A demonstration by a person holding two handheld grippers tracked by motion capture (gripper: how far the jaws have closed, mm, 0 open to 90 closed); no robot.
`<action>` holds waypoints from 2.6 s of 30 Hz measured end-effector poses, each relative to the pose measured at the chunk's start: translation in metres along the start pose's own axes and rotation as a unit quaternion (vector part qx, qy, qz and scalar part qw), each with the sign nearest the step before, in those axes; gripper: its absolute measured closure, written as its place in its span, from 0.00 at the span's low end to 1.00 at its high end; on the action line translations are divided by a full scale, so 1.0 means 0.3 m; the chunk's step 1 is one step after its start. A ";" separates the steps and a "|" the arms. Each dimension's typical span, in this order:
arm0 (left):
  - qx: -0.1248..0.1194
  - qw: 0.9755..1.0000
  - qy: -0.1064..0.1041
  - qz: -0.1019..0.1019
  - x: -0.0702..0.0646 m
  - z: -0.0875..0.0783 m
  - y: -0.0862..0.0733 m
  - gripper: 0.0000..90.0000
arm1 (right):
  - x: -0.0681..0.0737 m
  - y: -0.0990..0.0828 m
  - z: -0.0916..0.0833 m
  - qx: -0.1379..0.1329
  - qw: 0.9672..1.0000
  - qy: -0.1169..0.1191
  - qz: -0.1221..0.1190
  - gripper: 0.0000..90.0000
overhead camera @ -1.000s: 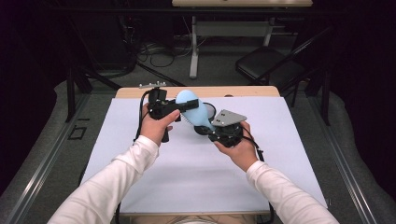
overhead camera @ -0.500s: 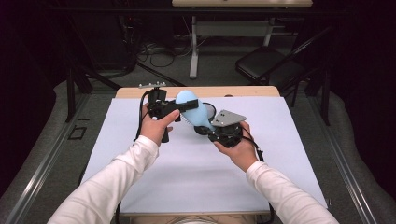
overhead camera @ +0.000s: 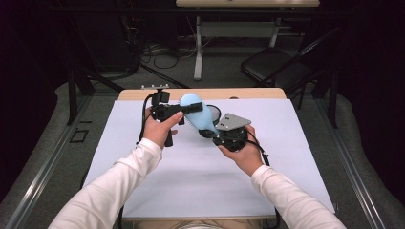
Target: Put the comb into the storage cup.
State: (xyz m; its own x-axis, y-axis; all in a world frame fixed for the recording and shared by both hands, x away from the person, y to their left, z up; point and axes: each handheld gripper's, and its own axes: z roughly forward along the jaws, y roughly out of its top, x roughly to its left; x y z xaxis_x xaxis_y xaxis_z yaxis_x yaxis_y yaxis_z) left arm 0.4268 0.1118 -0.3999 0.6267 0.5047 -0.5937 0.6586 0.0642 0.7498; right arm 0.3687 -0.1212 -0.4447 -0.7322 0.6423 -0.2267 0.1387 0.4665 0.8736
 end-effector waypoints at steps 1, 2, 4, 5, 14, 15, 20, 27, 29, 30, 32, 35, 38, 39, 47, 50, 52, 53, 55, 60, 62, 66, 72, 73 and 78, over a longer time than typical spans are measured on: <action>0.000 1.000 0.000 -0.002 0.000 0.000 0.000 0.52 | 0.000 0.000 0.000 0.000 1.000 0.000 0.000 0.77; 0.000 1.000 -0.001 -0.004 -0.001 0.000 0.000 0.52 | 0.000 -0.001 0.000 0.000 1.000 0.000 0.000 0.77; 0.001 1.000 -0.002 -0.006 -0.001 0.000 0.001 0.52 | 0.001 -0.001 -0.001 0.000 1.000 -0.001 0.001 0.77; 0.001 1.000 -0.002 -0.008 -0.001 0.000 0.001 0.52 | 0.001 -0.001 -0.001 -0.001 1.000 -0.001 0.001 0.77; 0.011 1.000 -0.001 -0.019 -0.005 0.000 0.010 0.53 | 0.001 -0.001 0.000 -0.002 1.000 -0.001 0.004 0.77; 0.011 1.000 0.000 -0.021 -0.006 0.000 0.010 0.53 | 0.001 -0.001 0.000 -0.001 1.000 -0.001 0.004 0.77; 0.015 1.000 0.004 -0.025 -0.008 0.000 0.015 0.54 | 0.000 -0.001 0.002 -0.002 1.000 0.001 0.010 0.77; 0.023 0.999 0.012 -0.031 -0.014 0.001 0.023 0.54 | 0.001 0.000 0.008 -0.002 1.000 0.004 0.016 0.77; 0.025 0.999 0.013 -0.034 -0.016 0.003 0.025 0.54 | 0.000 -0.001 0.008 -0.002 1.000 0.005 0.017 0.77; 0.027 0.999 0.014 -0.034 -0.016 0.003 0.026 0.54 | 0.000 -0.001 0.008 -0.001 1.000 0.006 0.018 0.77; 0.029 0.999 0.015 -0.036 -0.017 0.004 0.027 0.54 | 0.000 -0.002 0.008 -0.001 1.000 0.006 0.019 0.77; 0.032 0.998 0.018 -0.041 -0.020 0.007 0.030 0.55 | 0.000 -0.004 0.008 -0.001 1.000 0.005 0.020 0.77; 0.030 0.998 0.020 -0.045 -0.020 0.009 0.031 0.55 | -0.002 -0.003 0.009 -0.001 1.000 0.006 0.025 0.77; 0.031 0.998 0.021 -0.046 -0.020 0.009 0.031 0.55 | -0.002 -0.003 0.009 -0.001 1.000 0.006 0.027 0.77; 0.036 0.998 0.024 -0.051 -0.017 0.012 0.035 0.55 | -0.003 -0.006 0.013 0.000 0.999 0.010 0.034 0.77; 0.036 0.997 0.025 -0.056 -0.019 0.014 0.036 0.55 | -0.003 -0.006 0.014 0.001 0.999 0.010 0.035 0.77; 0.038 0.997 0.027 -0.056 -0.021 0.014 0.038 0.55 | -0.003 -0.006 0.014 0.001 0.999 0.010 0.035 0.77; 0.039 0.997 0.028 -0.054 -0.021 0.014 0.039 0.55 | -0.003 -0.006 0.014 0.000 0.999 0.010 0.036 0.77; 0.040 0.997 0.028 -0.055 -0.022 0.015 0.040 0.55 | -0.003 -0.006 0.014 0.000 0.999 0.009 0.036 0.77; 0.041 0.997 0.028 -0.059 -0.022 0.016 0.041 0.55 | -0.003 -0.006 0.013 0.001 0.999 0.010 0.038 0.76; 0.043 0.997 0.028 -0.060 -0.021 0.016 0.041 0.55 | -0.003 -0.006 0.014 0.001 0.999 0.010 0.039 0.76; 0.044 0.997 0.031 -0.061 -0.022 0.016 0.042 0.55 | -0.003 -0.006 0.015 0.002 0.999 0.011 0.039 0.76; 0.044 0.997 0.034 -0.058 -0.026 0.018 0.046 0.55 | -0.001 -0.006 0.015 0.002 0.999 0.012 0.040 0.75; 0.045 0.997 0.033 -0.057 -0.026 0.018 0.047 0.55 | -0.001 -0.005 0.015 0.001 0.999 0.011 0.041 0.74; 0.046 0.997 0.035 -0.059 -0.029 0.019 0.051 0.55 | 0.004 -0.004 0.014 0.002 0.999 0.014 0.042 0.72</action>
State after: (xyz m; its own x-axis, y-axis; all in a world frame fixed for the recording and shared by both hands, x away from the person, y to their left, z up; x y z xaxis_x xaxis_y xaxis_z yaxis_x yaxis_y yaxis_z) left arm 0.4339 0.1035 -0.3849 0.5136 0.5580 -0.6518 0.7634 0.0497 0.6440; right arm 0.3706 -0.1186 -0.4477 -0.7355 0.6628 -0.1407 0.2038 0.4144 0.8870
